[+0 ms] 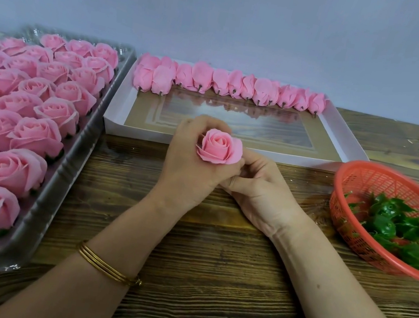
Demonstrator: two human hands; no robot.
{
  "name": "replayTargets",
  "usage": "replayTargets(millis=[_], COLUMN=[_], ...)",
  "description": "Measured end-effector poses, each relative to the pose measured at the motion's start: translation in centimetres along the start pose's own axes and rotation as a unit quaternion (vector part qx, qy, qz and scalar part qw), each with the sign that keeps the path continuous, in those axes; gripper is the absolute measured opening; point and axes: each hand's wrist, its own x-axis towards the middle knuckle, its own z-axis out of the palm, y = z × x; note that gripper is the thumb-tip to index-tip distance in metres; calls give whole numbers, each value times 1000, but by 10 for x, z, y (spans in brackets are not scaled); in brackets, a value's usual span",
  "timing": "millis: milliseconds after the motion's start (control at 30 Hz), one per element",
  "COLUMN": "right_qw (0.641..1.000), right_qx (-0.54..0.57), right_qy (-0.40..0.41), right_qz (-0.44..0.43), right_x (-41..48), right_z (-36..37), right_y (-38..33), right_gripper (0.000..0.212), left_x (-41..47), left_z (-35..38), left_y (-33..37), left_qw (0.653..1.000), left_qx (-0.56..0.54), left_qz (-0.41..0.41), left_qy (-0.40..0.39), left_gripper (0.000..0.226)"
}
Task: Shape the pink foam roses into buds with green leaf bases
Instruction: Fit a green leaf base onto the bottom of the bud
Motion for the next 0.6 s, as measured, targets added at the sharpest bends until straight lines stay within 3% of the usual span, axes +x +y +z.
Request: replayTargets(millis=[167,333,600], right_qw=[1000,998,992], right_qx=[-12,-37,-103], right_qy=[18,42,72], right_qz=[-3,-13,-12], right_x=[1,2,1], right_z=[-1,-3,-1], right_y=[1,2,3], right_gripper=[44,46,44], left_x=[1,-1,-2], left_z=[-3,-1,3], left_y=[-3,-1,5], left_qw=[995,977,970], left_qx=[88,190,221], left_qz=[11,72,84], left_qy=[49,63,53], left_gripper=[64,51,26])
